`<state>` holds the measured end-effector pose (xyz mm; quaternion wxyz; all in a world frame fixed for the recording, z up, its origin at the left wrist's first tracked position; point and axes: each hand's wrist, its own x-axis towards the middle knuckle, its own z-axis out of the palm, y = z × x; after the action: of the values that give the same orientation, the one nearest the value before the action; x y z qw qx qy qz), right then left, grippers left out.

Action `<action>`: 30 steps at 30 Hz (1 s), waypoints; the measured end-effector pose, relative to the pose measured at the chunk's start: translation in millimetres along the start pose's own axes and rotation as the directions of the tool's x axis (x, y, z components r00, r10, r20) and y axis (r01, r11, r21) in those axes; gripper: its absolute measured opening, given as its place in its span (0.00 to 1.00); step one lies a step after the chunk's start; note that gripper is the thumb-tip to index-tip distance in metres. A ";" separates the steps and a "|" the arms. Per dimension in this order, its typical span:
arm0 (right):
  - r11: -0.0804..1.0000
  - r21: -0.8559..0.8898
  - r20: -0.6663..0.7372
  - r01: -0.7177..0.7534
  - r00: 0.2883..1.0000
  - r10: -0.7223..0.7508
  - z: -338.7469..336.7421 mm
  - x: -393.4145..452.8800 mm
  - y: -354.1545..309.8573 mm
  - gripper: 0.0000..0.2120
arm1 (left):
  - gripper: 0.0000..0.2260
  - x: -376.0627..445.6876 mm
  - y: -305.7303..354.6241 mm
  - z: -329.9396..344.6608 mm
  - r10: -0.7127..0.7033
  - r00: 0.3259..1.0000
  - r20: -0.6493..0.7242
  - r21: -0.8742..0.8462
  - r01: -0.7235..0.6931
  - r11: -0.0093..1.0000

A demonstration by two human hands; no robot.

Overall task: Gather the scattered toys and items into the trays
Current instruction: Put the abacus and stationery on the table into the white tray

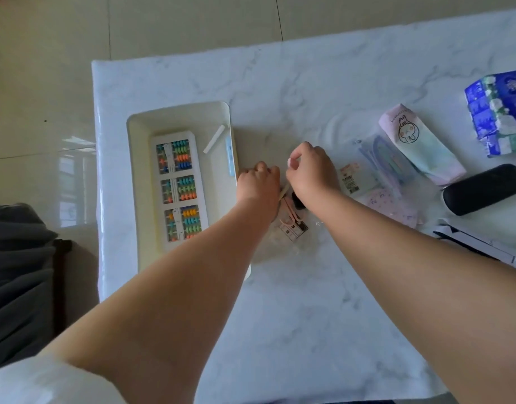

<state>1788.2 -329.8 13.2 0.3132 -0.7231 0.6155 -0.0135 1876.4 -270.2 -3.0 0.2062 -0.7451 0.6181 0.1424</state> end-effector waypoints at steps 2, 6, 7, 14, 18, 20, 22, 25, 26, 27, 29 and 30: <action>1.000 0.007 -0.008 -0.013 1.000 0.014 3.1 -0.5 4.3 0.04 | 0.22 -1.6 0.4 1.4 0.010 1.000 0.006 -0.028 -0.009 1.000; 0.998 0.041 -0.016 -0.044 0.999 0.045 4.1 -0.4 8.1 0.04 | 0.24 0.7 -1.3 -1.9 -0.007 1.000 0.022 -0.065 0.009 0.998; 0.998 0.047 -0.020 -0.045 0.999 0.046 3.6 -0.8 8.7 0.04 | 0.23 1.6 -1.6 -3.0 -0.021 0.999 0.026 -0.082 0.023 0.996; 0.998 0.043 -0.072 -0.044 0.996 0.047 -0.7 8.6 16.6 0.04 | 0.15 6.7 -0.3 -6.5 -0.077 0.997 -0.012 -0.161 0.075 0.984; 0.998 0.051 -0.087 -0.044 0.995 0.048 0.5 7.0 17.5 0.04 | 0.11 3.1 -2.1 -7.6 -0.057 0.998 -0.032 -0.243 0.047 0.969; 0.997 0.062 -0.096 -0.043 0.994 0.048 0.1 6.7 16.4 0.03 | 0.10 1.8 -2.8 -10.3 -0.069 0.996 -0.062 -0.333 0.044 0.942; 0.995 0.093 -0.104 -0.029 0.994 0.039 -0.8 6.3 11.7 0.03 | 0.08 -1.0 -3.3 -15.5 -0.089 0.988 -0.126 -0.426 0.027 0.904; 0.986 0.157 -0.107 0.054 0.994 -0.038 -1.3 4.8 -3.1 0.05 | 0.05 -11.0 -13.1 -27.1 -0.178 0.957 -0.228 -0.581 0.013 0.814; 0.980 0.174 -0.097 0.092 0.992 -0.076 -0.1 3.0 -11.8 0.05 | 0.06 -16.1 -21.4 -31.0 -0.225 0.943 -0.245 -0.626 0.023 0.780; 0.975 0.183 -0.084 0.125 0.990 -0.111 1.4 1.6 -20.9 0.06 | 0.08 -21.6 -30.4 -35.2 -0.269 0.929 -0.254 -0.661 0.036 0.750; 0.962 0.195 -0.064 0.193 0.981 -0.184 4.3 -2.4 -42.2 0.07 | 0.10 -32.8 -50.6 -41.7 -0.345 0.899 -0.270 -0.704 0.060 0.707; 0.951 0.210 -0.054 0.228 0.974 -0.222 5.7 -4.8 -53.7 0.07 | 0.10 -38.6 -61.0 -44.6 -0.387 0.879 -0.277 -0.721 0.076 0.689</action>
<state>1836.7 -320.5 35.7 0.3769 -0.7500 0.5287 -0.1262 1926.8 -249.2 62.0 -0.2036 -0.8533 0.4468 0.1756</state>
